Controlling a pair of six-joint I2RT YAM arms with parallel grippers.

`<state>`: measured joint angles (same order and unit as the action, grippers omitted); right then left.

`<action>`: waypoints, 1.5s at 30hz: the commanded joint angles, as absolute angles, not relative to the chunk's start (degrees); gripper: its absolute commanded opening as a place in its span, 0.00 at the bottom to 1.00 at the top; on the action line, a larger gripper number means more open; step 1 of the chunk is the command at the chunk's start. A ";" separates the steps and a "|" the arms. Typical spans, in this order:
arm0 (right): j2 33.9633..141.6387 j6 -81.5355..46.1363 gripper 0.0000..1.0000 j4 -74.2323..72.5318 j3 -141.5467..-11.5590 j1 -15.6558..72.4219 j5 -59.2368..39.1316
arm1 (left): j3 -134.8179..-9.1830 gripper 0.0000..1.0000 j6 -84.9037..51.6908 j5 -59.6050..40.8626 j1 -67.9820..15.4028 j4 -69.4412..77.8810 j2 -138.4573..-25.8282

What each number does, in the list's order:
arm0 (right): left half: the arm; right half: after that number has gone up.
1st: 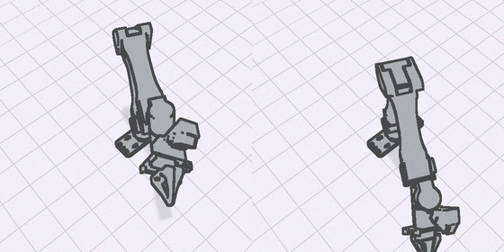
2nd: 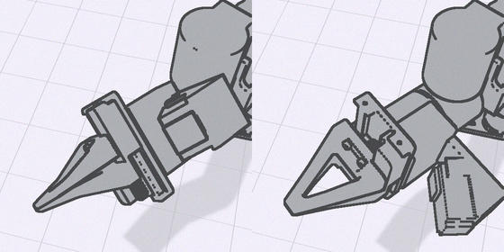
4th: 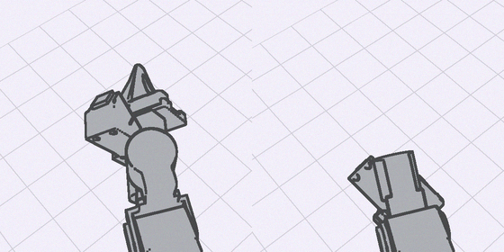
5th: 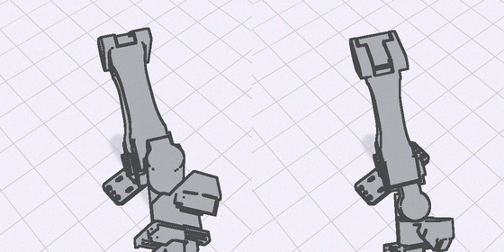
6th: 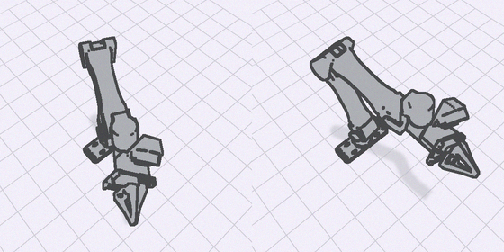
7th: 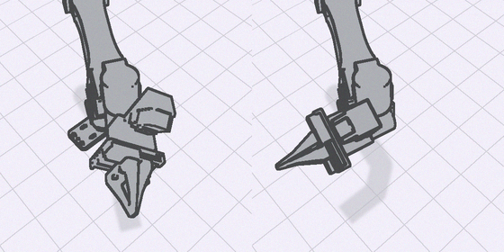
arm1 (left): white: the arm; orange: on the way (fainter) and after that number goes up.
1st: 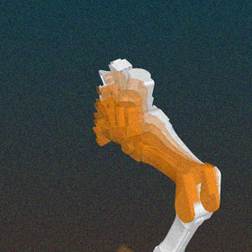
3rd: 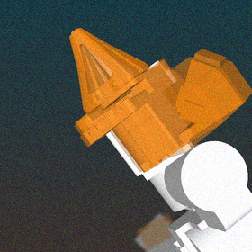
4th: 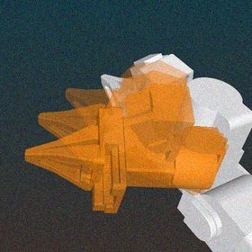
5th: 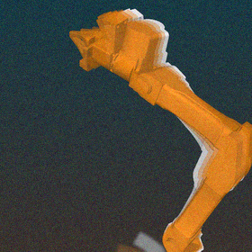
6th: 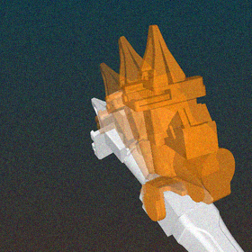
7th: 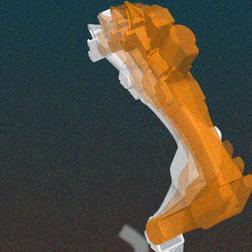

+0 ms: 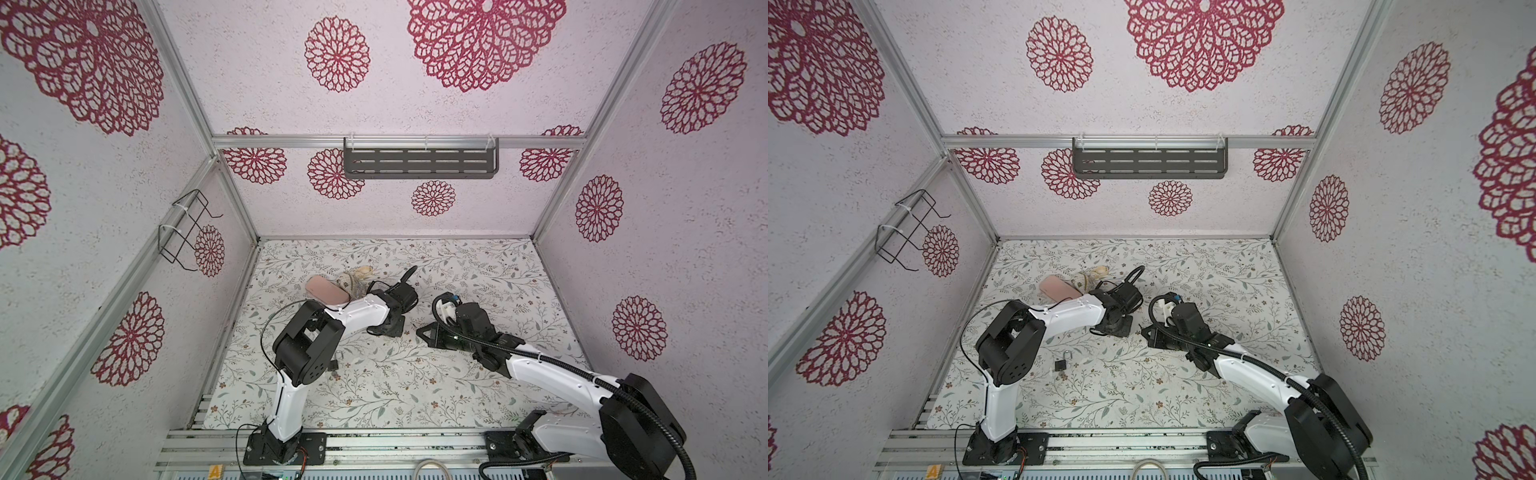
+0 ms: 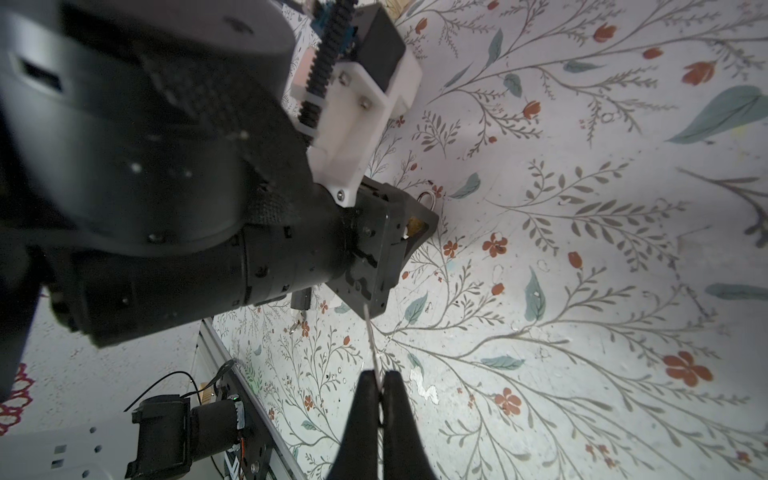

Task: Unlock with the key
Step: 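Lift the gold padlock with the left gripper toward the key in the right gripper, then insert the silver key into the gold padlock's keyhole with the right gripper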

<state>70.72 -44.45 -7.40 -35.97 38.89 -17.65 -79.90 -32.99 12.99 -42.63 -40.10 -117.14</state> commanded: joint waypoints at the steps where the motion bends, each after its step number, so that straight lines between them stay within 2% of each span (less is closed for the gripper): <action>1: 68.99 -43.76 0.00 -7.54 -35.48 38.76 -16.06 | -79.63 0.12 -33.20 13.47 -42.72 -43.41 -117.65; 7: 68.39 -47.56 0.00 -7.98 -35.77 39.58 -13.26 | -80.23 0.00 -37.72 10.22 -42.06 -40.72 -110.79; 14: 68.35 -54.90 0.00 -11.30 -34.16 45.51 -1.39 | -77.93 0.00 -50.79 6.91 -40.52 -36.51 -100.38; 20: 72.08 -58.64 0.00 -22.38 -33.72 52.84 7.78 | -74.80 0.00 -60.77 3.95 -40.52 -32.12 -93.16; 24: 73.82 -60.57 0.00 -30.93 -33.21 54.75 12.57 | -74.27 0.00 -63.96 4.24 -40.95 -32.13 -90.62; 30: 76.40 -59.63 0.00 -33.76 -35.18 55.18 13.41 | -74.02 0.00 -65.04 8.66 -42.15 -33.66 -88.14; 45: 79.97 -58.72 0.00 -38.93 -37.57 55.51 9.48 | -74.38 0.00 -64.67 10.82 -42.89 -34.49 -88.09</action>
<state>79.44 -58.70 -36.01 -35.51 55.24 10.24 -74.13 -63.96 9.10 -42.41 -34.28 -88.86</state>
